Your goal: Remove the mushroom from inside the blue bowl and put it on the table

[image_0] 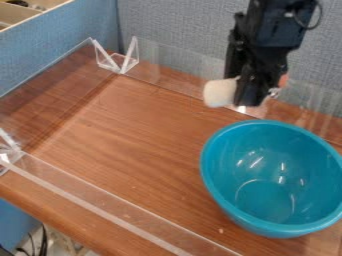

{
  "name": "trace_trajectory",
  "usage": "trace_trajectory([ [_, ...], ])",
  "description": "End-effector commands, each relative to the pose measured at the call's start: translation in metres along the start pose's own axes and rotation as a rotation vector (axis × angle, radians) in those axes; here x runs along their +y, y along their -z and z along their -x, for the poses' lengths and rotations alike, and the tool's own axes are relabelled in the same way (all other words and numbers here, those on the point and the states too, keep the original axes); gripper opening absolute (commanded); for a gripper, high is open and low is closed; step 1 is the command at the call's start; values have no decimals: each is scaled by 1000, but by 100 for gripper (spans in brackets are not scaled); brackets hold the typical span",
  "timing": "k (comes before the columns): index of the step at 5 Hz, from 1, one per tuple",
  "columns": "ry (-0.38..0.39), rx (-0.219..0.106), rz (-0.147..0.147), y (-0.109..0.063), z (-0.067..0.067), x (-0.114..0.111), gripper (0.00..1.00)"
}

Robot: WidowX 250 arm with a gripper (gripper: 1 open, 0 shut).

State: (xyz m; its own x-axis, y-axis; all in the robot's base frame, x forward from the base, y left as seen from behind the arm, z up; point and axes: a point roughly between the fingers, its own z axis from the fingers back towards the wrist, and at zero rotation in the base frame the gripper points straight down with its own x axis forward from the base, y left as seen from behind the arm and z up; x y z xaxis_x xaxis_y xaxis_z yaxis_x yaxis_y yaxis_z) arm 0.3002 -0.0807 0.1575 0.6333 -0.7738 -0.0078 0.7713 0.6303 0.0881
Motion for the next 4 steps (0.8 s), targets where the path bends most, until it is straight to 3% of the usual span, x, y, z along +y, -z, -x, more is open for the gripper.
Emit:
trace_trajectory([
  [1,53,-85,-40,-19,-18,-1,0],
  [2,-37,-62,-38,-12,-2,25,0],
  [3,-196,-26,-38,-4,25,59,0],
  [4,-294,8,-19,11,47,86,0],
])
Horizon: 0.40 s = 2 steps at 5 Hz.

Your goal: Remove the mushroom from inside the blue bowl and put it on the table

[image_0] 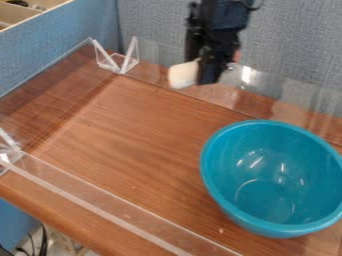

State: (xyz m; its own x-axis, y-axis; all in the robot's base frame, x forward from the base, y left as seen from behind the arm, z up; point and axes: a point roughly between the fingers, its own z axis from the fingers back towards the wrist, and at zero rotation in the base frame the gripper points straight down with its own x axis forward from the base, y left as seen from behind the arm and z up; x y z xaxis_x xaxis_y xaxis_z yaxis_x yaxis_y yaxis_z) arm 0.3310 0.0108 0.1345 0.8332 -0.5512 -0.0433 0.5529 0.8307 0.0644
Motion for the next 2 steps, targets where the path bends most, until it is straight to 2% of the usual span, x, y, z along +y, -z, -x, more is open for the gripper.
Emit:
trace_trajectory([
  [1,-16,-27,-28,-6,-1,15,0],
  [2,-17,-15,-21,-1,3,16,0],
])
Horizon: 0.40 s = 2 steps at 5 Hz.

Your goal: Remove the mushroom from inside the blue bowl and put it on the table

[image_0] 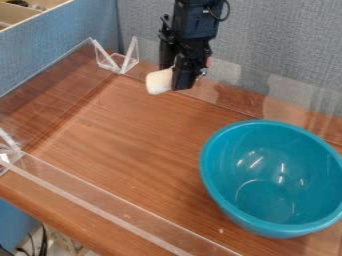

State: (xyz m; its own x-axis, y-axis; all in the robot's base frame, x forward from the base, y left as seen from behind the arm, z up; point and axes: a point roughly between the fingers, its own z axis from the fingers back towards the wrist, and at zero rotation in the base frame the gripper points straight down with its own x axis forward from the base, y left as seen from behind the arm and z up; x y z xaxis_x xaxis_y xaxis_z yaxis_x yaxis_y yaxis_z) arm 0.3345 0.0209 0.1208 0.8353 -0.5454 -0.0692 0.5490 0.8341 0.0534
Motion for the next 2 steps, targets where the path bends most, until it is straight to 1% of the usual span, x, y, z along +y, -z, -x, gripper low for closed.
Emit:
trace_trajectory([
  [1,-8,-34,-26,-13,4,3,0],
  [2,-5,-25,-21,-9,6,0,0],
])
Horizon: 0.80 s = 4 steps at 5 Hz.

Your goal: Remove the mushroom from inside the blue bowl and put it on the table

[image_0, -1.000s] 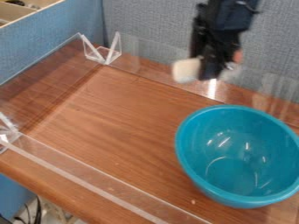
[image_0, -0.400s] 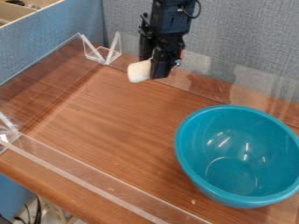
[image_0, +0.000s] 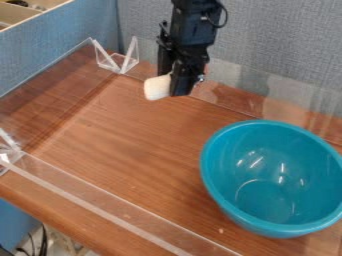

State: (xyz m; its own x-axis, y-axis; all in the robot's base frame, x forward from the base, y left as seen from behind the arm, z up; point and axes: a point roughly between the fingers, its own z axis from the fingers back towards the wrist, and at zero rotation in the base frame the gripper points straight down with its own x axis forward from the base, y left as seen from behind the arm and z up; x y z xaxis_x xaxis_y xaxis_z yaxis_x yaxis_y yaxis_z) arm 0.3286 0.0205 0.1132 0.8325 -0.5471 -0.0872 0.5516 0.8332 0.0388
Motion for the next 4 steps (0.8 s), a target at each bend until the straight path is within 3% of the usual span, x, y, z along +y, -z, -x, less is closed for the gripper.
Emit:
trace_trajectory([
  [1,-6,-31,-30,-12,2,4,0],
  [4,-1,0,-16,4,1,5,0],
])
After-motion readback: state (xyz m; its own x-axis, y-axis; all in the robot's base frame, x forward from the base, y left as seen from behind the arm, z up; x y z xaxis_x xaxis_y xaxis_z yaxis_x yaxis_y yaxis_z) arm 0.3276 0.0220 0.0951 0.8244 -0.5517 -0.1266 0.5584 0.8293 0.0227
